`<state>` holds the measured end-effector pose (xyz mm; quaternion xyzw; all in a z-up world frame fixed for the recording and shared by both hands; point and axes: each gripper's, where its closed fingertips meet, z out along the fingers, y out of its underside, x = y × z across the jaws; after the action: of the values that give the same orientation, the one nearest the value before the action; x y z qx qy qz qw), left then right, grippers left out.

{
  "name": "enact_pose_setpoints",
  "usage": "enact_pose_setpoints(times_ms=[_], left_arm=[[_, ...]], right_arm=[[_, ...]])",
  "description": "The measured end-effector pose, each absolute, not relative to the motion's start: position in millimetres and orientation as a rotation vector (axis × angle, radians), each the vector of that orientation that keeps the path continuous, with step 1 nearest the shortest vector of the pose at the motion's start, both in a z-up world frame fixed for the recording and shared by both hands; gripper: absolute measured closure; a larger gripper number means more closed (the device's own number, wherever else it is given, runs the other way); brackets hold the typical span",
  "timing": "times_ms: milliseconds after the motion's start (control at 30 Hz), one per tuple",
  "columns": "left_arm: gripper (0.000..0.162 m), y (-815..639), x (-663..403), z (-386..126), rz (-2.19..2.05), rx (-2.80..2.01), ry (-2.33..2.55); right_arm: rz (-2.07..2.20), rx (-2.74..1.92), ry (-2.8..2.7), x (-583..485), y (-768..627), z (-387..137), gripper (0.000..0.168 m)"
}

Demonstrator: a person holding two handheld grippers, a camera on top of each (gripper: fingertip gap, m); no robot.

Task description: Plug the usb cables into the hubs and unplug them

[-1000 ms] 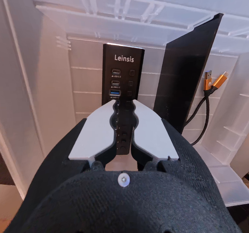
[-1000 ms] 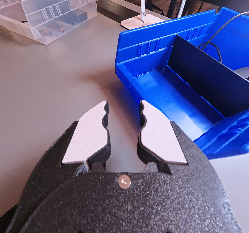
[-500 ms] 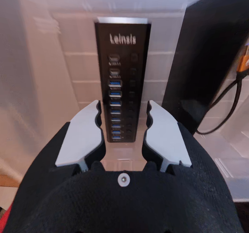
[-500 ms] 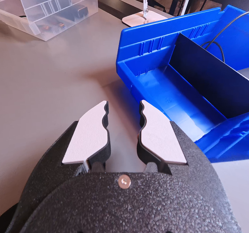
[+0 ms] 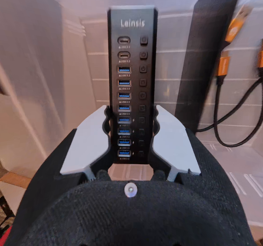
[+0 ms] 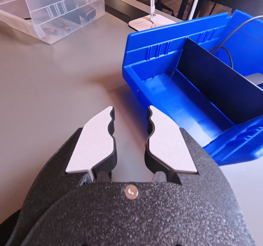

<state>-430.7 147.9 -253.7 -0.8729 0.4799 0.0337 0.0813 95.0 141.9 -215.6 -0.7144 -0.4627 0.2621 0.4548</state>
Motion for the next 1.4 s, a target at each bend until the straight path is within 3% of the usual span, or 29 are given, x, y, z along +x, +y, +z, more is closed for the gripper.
enact_pose_setpoints(times_ms=[333,600,767,833,933,1200,1300,1400], left_arm=[[0.103,121,-402,-131,0.251,-2.297,1.375],[0.103,52,-224,-69,-0.176,-1.661,1.394],[0.103,-13,-87,-87,-0.636,-1.295,1.366],[0.103,-25,-51,-107,-0.717,-1.272,1.378],[0.103,-29,-23,-139,-0.779,-1.328,1.386],[0.102,-19,-16,-163,-0.815,-1.417,1.258],[0.080,-12,-18,-182,-0.759,-1.541,1.262],[0.088,-8,-13,-202,-0.713,-1.624,1.280]], right_arm=[[0.678,-1.681,-1.205,73,122,-201,0.124],[0.895,-1.393,-1.259,7,69,-149,0.118],[1.153,-1.113,-1.232,-39,2,-103,0.077],[1.177,-1.021,-1.235,-47,-22,-93,0.073],[1.111,-0.953,-1.269,-50,-38,-97,0.097],[1.326,-1.026,-1.253,-44,-25,-112,0.097],[1.403,-1.043,-1.226,-44,-17,-111,0.097],[1.479,-1.060,-1.197,-49,-12,-109,0.097]])
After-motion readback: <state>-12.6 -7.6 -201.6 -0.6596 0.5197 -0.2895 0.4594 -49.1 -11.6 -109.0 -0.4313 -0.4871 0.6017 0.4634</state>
